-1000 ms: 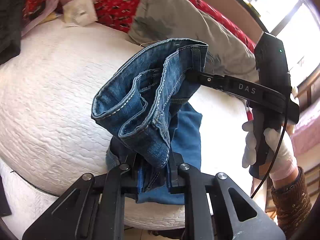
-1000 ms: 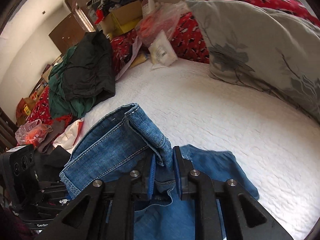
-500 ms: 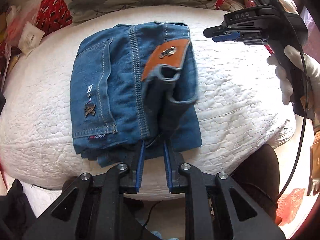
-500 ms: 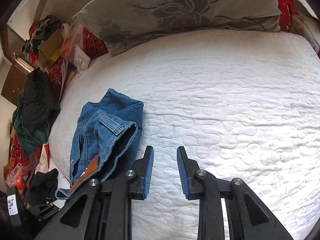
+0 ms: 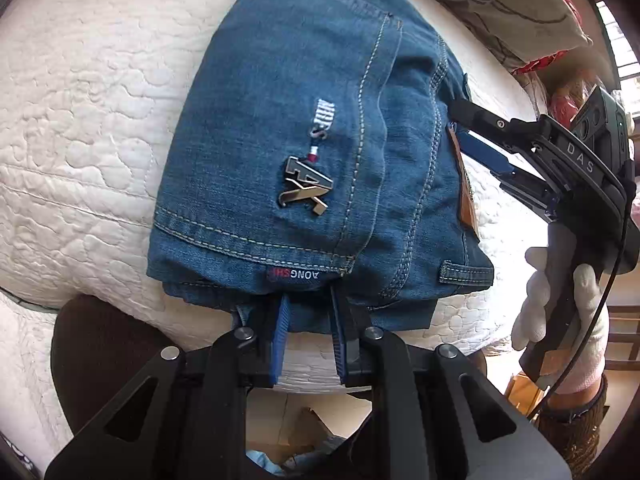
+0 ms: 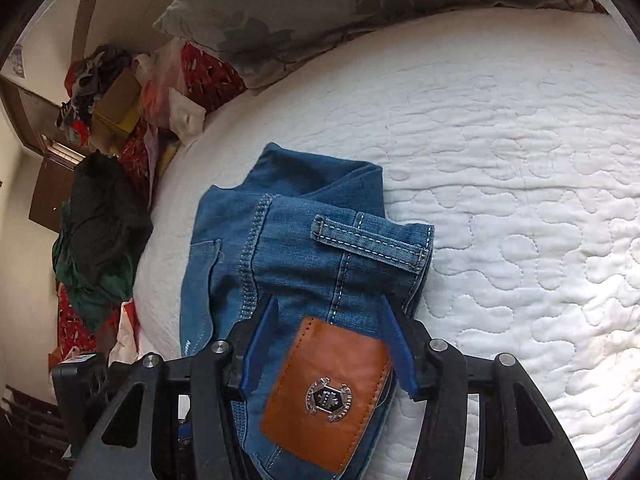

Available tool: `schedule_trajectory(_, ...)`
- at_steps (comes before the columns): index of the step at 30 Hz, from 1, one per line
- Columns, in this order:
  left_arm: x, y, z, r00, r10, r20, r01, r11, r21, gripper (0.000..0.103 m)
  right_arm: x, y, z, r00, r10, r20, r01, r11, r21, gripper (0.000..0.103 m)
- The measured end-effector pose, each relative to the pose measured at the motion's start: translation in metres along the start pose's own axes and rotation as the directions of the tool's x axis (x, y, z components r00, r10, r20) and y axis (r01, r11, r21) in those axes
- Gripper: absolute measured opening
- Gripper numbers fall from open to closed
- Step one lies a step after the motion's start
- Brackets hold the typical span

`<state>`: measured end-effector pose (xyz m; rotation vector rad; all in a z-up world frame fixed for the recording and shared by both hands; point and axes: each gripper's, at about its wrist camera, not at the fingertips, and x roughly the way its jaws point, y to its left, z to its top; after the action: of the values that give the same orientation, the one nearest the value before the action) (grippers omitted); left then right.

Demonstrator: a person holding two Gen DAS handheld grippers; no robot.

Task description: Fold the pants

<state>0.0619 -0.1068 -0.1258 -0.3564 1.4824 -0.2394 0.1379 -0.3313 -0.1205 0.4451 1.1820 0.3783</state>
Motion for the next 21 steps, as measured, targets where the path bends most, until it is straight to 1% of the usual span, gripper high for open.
schedule_trajectory(3, -0.011, 0.004, -0.004, 0.999, -0.035, 0.010, 0.035, 0.999, -0.002, 0.017, -0.014, 0.012, -0.006, 1.000, -0.009, 0.027, 0.011, 0.999, -0.053, 0.056)
schedule_trajectory(6, -0.026, 0.005, -0.016, 0.998, -0.023, 0.050, 0.022, 0.999, 0.024, 0.017, -0.041, 0.030, -0.018, 0.996, -0.033, 0.088, 0.044, 0.991, -0.130, 0.056)
schedule_trajectory(8, -0.038, 0.004, -0.024, 0.995, 0.009, 0.100, -0.013, 0.999, 0.038, 0.017, -0.065, 0.046, -0.030, 0.985, -0.055, 0.166, 0.087, 0.978, -0.190, 0.056)
schedule_trajectory(9, -0.044, 0.003, -0.029, 0.992, 0.028, 0.126, -0.034, 0.998, 0.043, 0.017, -0.079, 0.055, -0.037, 0.972, -0.073, 0.225, 0.122, 0.969, -0.214, 0.056)
schedule_trajectory(10, -0.049, 0.001, -0.034, 0.987, 0.048, 0.153, -0.056, 0.997, 0.045, 0.017, -0.092, 0.063, -0.044, 0.953, -0.097, 0.287, 0.167, 0.958, -0.231, 0.056)
schedule_trajectory(11, -0.053, 0.003, -0.036, 0.982, 0.068, 0.179, -0.077, 0.996, 0.044, 0.017, -0.105, 0.071, -0.051, 0.927, -0.130, 0.352, 0.221, 0.947, -0.232, 0.057)
schedule_trajectory(12, -0.057, 0.005, -0.038, 0.975, 0.086, 0.204, -0.097, 0.994, 0.044, 0.017, -0.117, 0.075, -0.058, 0.897, -0.167, 0.410, 0.273, 0.938, -0.214, 0.069)
schedule_trajectory(13, -0.061, 0.003, -0.041, 0.967, 0.105, 0.233, -0.119, 0.992, 0.043, 0.017, -0.125, 0.076, -0.064, 0.871, -0.200, 0.449, 0.309, 0.933, -0.183, 0.093)
schedule_trajectory(14, -0.067, 0.003, -0.044, 0.955, 0.133, 0.265, -0.150, 0.988, 0.042, 0.017, -0.131, 0.074, -0.068, 0.859, -0.226, 0.460, 0.324, 0.935, -0.145, 0.103)
schedule_trajectory(16, -0.079, 0.003, -0.050, 0.927, 0.182, 0.328, -0.209, 0.977, 0.048, 0.017, -0.134, 0.065, -0.071, 0.857, -0.268, 0.439, 0.336, 0.938, -0.083, 0.103)
schedule_trajectory(17, -0.081, 0.002, -0.051, 0.912, 0.205, 0.355, -0.237, 0.970, 0.050, 0.017, -0.134, 0.060, -0.073, 0.853, -0.296, 0.430, 0.358, 0.932, -0.066, 0.103)
schedule_trajectory(18, -0.083, -0.002, -0.054, 0.898, 0.224, 0.378, -0.263, 0.963, 0.055, 0.017, -0.134, 0.057, -0.077, 0.843, -0.324, 0.429, 0.387, 0.920, -0.065, 0.103)
schedule_trajectory(19, -0.086, -0.005, -0.056, 0.888, 0.234, 0.396, -0.280, 0.958, 0.063, 0.017, -0.135, 0.057, -0.083, 0.833, -0.340, 0.437, 0.410, 0.909, -0.073, 0.103)
schedule_trajectory(21, -0.090, -0.008, -0.061, 0.877, 0.238, 0.418, -0.294, 0.953, 0.073, 0.017, -0.144, 0.057, -0.101, 0.799, -0.360, 0.481, 0.451, 0.889, -0.084, 0.103)
